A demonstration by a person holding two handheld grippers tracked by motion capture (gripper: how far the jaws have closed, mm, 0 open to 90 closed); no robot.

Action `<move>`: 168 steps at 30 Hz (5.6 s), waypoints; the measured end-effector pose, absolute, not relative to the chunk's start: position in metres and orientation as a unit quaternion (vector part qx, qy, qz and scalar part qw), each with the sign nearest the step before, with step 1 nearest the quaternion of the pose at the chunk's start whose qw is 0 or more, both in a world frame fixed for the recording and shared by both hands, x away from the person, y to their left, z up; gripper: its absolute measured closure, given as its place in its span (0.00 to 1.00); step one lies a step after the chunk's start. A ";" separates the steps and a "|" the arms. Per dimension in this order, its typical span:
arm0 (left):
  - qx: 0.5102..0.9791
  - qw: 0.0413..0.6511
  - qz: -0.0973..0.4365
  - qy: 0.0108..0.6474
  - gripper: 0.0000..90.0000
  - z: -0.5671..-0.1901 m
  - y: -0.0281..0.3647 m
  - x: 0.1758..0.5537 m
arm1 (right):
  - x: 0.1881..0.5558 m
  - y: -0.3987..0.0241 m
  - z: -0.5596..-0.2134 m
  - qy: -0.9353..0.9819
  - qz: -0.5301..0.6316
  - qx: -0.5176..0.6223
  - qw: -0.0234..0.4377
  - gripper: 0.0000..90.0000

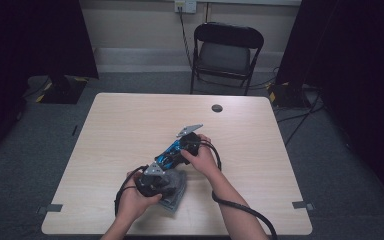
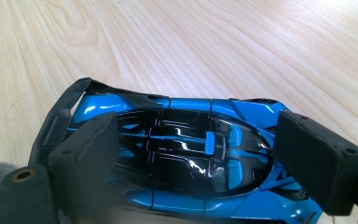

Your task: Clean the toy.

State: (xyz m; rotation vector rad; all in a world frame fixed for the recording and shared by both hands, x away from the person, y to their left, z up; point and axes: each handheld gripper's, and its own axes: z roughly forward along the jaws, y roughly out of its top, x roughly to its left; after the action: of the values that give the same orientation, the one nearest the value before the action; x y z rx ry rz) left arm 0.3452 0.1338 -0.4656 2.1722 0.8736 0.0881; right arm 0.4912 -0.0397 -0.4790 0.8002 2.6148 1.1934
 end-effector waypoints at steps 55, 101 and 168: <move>0.819 0.392 0.159 0.387 0.78 -0.451 0.191 0.505 | 0.496 -0.040 -0.478 0.879 0.394 0.259 0.073 0.15; 0.842 0.357 0.114 0.387 0.81 -0.482 0.166 0.507 | 0.497 -0.039 -0.477 0.882 0.390 0.256 0.071 0.15; 0.858 0.367 0.077 0.350 0.81 -0.475 0.231 0.422 | 0.496 -0.039 -0.476 0.881 0.386 0.262 0.073 0.15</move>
State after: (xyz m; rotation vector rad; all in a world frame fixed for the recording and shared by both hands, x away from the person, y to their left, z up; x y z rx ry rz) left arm 0.4220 0.2311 -0.4745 2.2046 0.8998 0.1982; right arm 0.4959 -0.0388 -0.4764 0.7880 2.6463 1.1603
